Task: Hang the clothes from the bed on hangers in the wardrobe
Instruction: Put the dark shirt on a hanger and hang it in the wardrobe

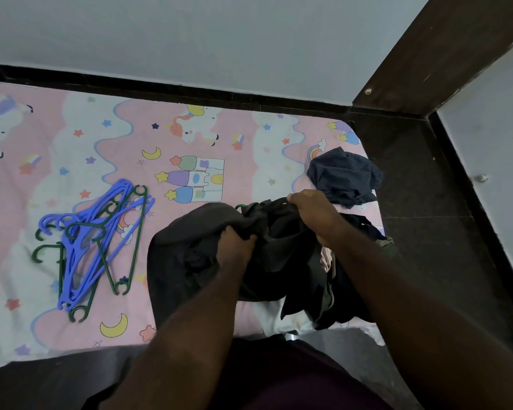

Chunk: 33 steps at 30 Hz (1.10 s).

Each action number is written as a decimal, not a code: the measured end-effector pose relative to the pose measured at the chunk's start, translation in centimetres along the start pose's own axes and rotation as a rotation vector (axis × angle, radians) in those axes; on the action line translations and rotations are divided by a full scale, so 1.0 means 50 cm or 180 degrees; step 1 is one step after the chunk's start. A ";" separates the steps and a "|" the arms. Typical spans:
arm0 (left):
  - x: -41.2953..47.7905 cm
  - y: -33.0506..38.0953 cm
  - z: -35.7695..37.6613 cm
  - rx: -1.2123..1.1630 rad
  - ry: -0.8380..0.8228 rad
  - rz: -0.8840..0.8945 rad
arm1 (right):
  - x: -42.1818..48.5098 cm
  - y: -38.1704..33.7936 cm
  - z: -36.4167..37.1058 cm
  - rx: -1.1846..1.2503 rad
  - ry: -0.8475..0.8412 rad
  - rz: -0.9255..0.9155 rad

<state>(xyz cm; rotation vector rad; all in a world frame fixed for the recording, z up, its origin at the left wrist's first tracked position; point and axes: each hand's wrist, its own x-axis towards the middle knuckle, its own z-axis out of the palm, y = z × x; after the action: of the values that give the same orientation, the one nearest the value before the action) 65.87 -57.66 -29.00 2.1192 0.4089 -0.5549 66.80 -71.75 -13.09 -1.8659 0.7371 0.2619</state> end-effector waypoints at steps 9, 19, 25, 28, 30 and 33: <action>0.041 0.076 -0.031 -0.0030 0.0909 -0.0019 | -0.002 -0.002 -0.012 -0.0210 -0.0099 -0.0195; -0.006 0.005 -0.073 -0.1099 0.0150 0.0621 | 0.037 0.013 -0.048 -0.0127 0.0152 -0.0313; -0.031 0.022 -0.119 -0.1897 -0.0069 0.0044 | 0.031 0.106 0.002 0.0917 -0.0275 0.0275; -0.043 0.020 -0.129 -0.2268 -0.0228 -0.0269 | 0.017 0.147 0.043 0.1177 -0.0308 0.0771; -0.056 0.015 -0.129 -0.2600 -0.0406 -0.0695 | 0.005 0.166 0.071 0.1367 -0.0356 0.0936; -0.078 0.001 -0.122 -0.3019 -0.0775 -0.1208 | -0.015 0.186 0.102 0.1112 -0.0390 0.0630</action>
<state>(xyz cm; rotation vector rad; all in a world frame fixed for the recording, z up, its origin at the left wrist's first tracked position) 64.02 -52.98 -23.79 1.0574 0.7597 -0.6519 61.44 -69.16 -21.90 -1.4368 0.8265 0.3468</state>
